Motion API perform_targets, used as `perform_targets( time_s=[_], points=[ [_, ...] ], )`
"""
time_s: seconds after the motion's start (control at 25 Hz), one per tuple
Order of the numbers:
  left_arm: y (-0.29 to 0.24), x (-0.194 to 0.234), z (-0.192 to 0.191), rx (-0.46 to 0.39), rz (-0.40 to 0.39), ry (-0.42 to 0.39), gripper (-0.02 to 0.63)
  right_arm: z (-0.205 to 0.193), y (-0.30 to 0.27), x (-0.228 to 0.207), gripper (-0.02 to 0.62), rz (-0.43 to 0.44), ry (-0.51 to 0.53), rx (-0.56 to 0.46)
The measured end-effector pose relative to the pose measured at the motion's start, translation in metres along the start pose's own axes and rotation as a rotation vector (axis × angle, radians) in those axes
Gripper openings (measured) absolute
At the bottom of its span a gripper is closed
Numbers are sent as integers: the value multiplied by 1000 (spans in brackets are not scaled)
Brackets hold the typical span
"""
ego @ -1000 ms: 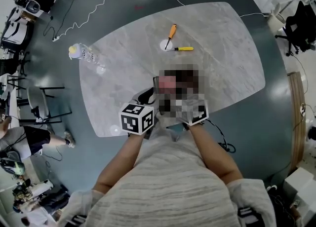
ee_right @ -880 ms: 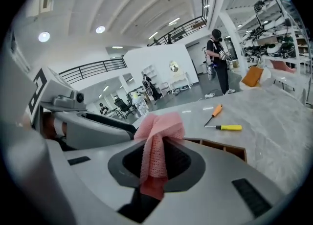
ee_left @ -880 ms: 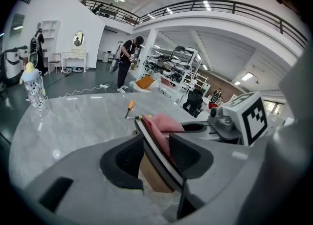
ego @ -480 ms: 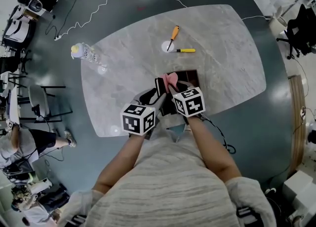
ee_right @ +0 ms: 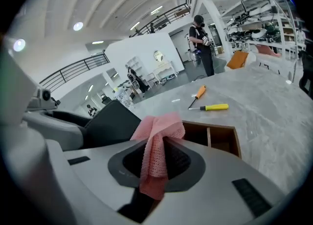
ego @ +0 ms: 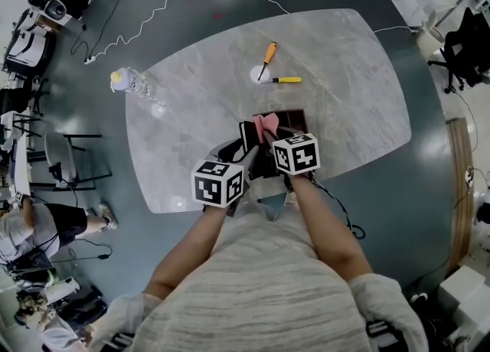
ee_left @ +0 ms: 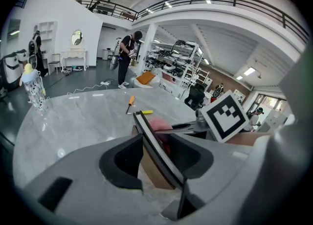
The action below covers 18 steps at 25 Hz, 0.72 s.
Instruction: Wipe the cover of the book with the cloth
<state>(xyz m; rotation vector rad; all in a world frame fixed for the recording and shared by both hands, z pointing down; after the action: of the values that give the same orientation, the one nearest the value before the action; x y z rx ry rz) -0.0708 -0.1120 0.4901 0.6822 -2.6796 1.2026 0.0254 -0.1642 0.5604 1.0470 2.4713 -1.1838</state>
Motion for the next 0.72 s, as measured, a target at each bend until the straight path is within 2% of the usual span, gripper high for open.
perform_targets(
  time_s=[0.24, 0.48, 0.6, 0.72],
  points=[
    [-4, 1, 1, -6, 7, 45, 169, 23, 38, -10, 53, 23, -73, -144],
    [-3, 1, 1, -21, 3, 120, 116, 45, 81, -20, 52, 0, -104, -277],
    [-2, -3, 4, -20, 1, 112, 97, 53, 97, -21, 52, -10, -92, -317],
    [2, -12, 11, -22, -9, 43, 82, 59, 109, -20, 52, -9, -72, -348]
  ],
)
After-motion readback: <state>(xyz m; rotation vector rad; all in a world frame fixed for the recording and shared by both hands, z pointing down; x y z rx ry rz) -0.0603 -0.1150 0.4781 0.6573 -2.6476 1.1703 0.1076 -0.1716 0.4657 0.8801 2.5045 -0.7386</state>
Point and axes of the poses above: the fingertips, and each gripper's own axes: y backward along the fingers, x to its left, z out of its top, the point moved 5 cm from there along y, backward along the fingers, and after that the axes turned 2 degrees about z, right-handed, at the moved point
